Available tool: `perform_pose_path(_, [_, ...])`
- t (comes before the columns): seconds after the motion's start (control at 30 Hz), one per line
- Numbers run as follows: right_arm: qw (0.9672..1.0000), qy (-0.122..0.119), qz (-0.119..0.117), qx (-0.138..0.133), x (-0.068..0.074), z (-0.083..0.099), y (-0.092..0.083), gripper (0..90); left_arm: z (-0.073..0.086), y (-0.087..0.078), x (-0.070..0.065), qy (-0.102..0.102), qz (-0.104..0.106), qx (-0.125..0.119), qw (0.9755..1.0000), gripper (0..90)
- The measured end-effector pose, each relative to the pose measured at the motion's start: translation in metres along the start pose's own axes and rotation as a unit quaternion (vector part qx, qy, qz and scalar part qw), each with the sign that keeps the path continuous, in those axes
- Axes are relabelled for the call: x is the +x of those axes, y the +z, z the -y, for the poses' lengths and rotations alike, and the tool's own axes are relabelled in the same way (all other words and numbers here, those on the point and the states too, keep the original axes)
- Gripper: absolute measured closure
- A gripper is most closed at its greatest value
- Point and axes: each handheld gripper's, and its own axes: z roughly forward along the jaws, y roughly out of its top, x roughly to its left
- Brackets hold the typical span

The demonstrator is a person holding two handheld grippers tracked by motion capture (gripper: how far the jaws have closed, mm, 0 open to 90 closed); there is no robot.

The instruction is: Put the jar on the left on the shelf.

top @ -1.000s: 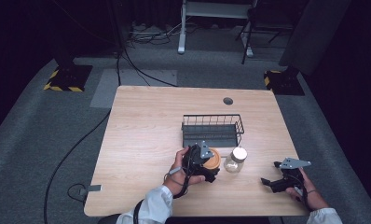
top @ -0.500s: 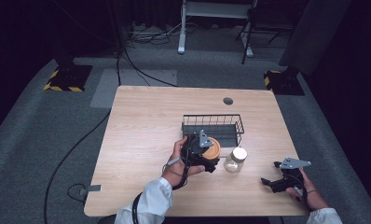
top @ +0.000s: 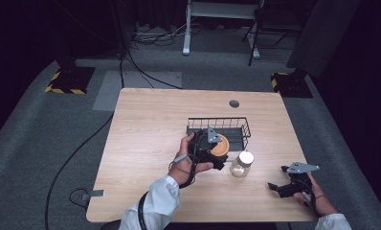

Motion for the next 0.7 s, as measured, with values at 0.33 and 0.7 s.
perform_pose_path(0.33, [1.0000,0.000,0.000,0.000,0.000,0.000,0.000,0.1,-0.014,-0.001,0.010,-0.005,-0.017,-0.008,0.9998,9.0])
perform_pose_path(0.7, [1.0000,0.000,0.000,0.000,0.000,0.000,0.000,0.1,-0.034,0.001,0.021,-0.010,-0.026,-0.015,0.9995,9.0])
